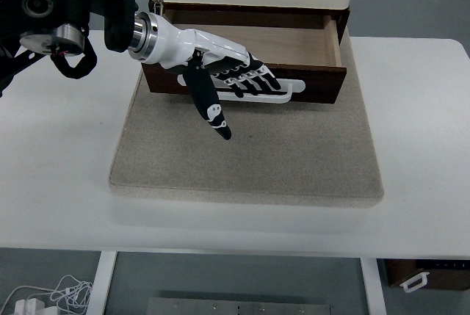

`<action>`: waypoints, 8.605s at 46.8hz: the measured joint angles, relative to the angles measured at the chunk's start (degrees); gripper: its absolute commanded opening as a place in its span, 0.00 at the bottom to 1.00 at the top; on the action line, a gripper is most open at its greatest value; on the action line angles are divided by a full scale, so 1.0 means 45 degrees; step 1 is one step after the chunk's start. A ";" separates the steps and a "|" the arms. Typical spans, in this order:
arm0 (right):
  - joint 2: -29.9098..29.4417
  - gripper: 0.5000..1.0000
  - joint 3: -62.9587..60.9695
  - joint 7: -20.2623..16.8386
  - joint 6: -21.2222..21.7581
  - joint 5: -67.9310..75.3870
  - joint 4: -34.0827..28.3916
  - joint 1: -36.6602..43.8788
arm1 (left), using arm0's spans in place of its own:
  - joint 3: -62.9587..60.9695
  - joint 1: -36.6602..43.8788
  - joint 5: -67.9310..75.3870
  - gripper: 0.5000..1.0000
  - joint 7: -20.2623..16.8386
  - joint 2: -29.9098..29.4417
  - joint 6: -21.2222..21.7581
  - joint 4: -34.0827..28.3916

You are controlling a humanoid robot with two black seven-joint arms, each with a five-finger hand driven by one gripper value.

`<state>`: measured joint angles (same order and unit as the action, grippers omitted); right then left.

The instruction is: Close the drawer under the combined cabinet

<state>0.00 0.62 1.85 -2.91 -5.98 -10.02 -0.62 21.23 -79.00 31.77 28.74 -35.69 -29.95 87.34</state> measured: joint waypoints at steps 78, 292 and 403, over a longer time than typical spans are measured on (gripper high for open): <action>0.0000 0.90 0.0000 -0.0011 0.0000 0.0000 0.0000 0.0000 | -0.0658 0.0141 0.0253 1.00 0.0061 0.0256 0.0020 -0.1771; 0.0000 0.90 0.0000 -0.0006 0.0000 0.0000 -0.0001 -0.0001 | 0.2054 -0.0487 0.4339 1.00 -0.1489 0.2937 -0.0956 -0.5524; 0.0000 0.90 -0.0033 0.0042 0.0090 0.0001 -0.0053 -0.0019 | 1.1697 0.4556 -0.6856 1.00 -0.6291 0.4710 0.4617 -1.5661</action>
<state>0.00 0.47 2.03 -2.50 -5.97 -10.26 -0.70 73.87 -58.50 0.92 0.44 -14.49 -9.17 16.87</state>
